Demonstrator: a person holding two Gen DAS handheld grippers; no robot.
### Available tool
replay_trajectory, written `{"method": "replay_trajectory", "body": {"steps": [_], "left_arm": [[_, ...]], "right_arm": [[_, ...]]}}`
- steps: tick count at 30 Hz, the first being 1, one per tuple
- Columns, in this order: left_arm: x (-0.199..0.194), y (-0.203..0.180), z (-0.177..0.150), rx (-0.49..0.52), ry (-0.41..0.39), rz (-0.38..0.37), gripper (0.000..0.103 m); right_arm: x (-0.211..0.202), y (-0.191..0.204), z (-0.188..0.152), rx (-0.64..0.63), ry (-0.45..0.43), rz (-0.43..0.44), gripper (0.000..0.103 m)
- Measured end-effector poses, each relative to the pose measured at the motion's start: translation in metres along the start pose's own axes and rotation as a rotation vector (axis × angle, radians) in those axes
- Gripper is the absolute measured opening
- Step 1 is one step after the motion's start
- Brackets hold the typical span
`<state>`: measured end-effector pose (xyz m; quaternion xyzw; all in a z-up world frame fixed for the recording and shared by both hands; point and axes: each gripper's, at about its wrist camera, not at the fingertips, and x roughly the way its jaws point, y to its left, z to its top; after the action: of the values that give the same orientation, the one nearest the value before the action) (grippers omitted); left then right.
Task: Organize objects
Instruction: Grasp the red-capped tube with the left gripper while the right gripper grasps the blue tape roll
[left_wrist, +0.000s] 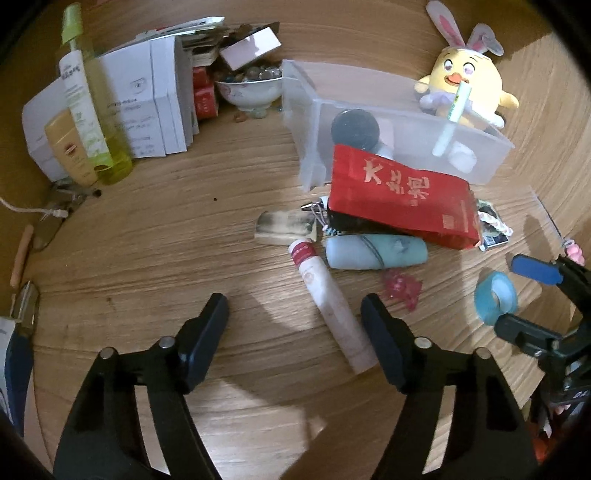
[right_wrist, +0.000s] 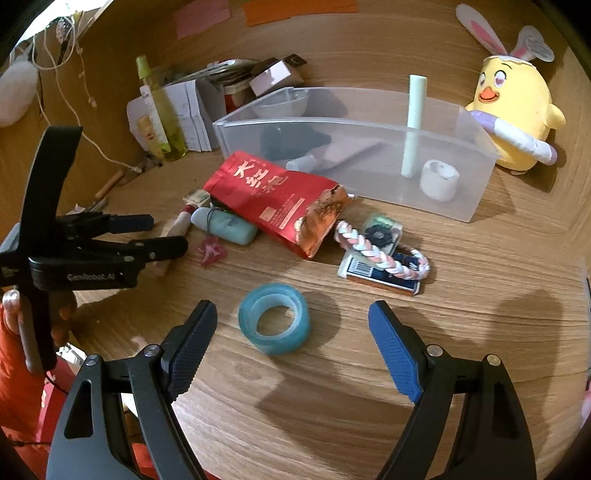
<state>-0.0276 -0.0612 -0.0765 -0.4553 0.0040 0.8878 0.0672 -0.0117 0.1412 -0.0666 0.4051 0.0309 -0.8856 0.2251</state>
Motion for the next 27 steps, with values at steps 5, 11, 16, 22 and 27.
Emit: {"method": "replay_trajectory", "body": {"steps": [5, 11, 16, 22, 27], "left_arm": [[-0.001, 0.003, 0.004, -0.011, -0.014, -0.013, 0.039], [-0.003, 0.002, -0.001, -0.008, -0.033, -0.018, 0.014], [-0.013, 0.0, -0.004, -0.012, -0.06, -0.027, 0.014], [-0.031, -0.009, 0.004, -0.001, -0.126, -0.046, 0.014], [-0.043, -0.02, 0.016, 0.01, -0.181, -0.07, 0.014]], "right_arm": [[0.004, 0.007, -0.003, -0.032, 0.007, -0.012, 0.066], [0.004, 0.01, -0.003, -0.062, -0.005, -0.02, 0.036], [0.001, 0.008, -0.002, -0.05, -0.021, -0.019, 0.036], [-0.012, 0.003, 0.009, -0.032, -0.068, -0.017, 0.036], [-0.025, 0.0, 0.024, -0.033, -0.122, -0.03, 0.036]]}}
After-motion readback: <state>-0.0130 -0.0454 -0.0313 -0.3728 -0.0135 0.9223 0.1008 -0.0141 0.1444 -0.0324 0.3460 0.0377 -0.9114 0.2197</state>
